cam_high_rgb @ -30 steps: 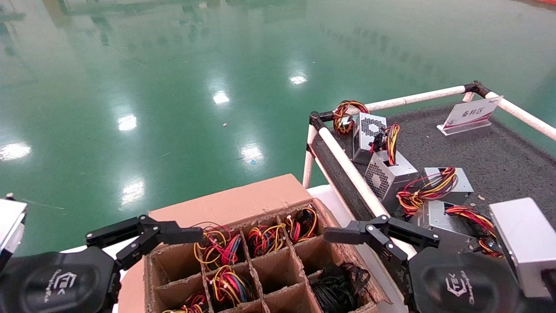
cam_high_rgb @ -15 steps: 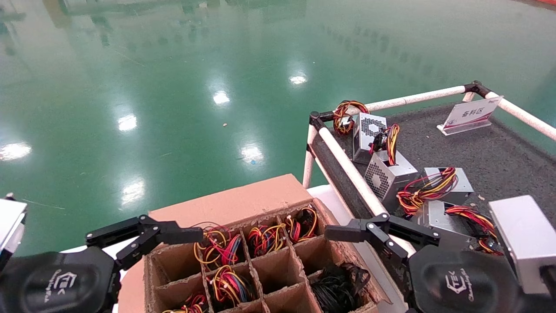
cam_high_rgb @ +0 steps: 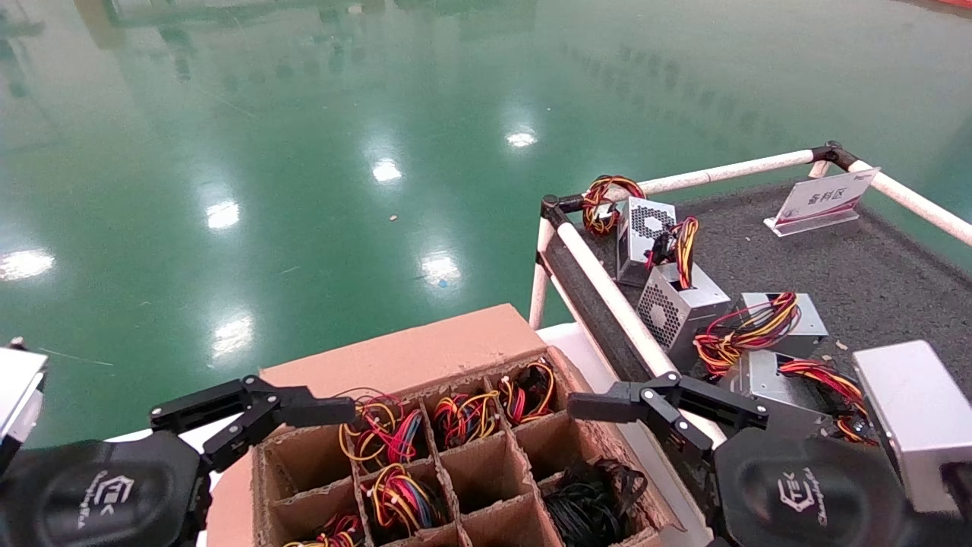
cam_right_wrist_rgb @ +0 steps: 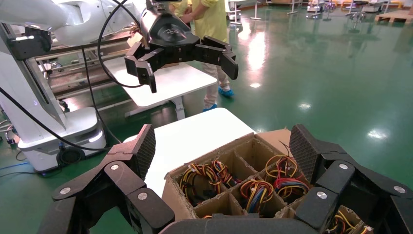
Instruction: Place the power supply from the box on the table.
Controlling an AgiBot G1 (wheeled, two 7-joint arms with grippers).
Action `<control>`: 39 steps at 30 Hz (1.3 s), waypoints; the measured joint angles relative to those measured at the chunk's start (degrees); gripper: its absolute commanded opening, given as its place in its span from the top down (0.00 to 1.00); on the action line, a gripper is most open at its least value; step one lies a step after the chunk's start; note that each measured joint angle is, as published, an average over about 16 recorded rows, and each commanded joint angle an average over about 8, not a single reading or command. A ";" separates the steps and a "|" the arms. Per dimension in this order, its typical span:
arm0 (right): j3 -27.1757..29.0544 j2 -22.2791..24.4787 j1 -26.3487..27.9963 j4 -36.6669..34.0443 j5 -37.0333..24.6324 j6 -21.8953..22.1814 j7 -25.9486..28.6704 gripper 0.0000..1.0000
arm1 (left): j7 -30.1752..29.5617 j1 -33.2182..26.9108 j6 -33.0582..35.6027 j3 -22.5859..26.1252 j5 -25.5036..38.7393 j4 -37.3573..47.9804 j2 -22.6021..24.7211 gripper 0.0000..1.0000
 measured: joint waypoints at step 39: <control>0.00 -0.01 0.04 -0.07 -0.01 0.01 0.00 0.00 | 0.00 0.00 0.00 0.00 0.00 0.00 0.00 0.00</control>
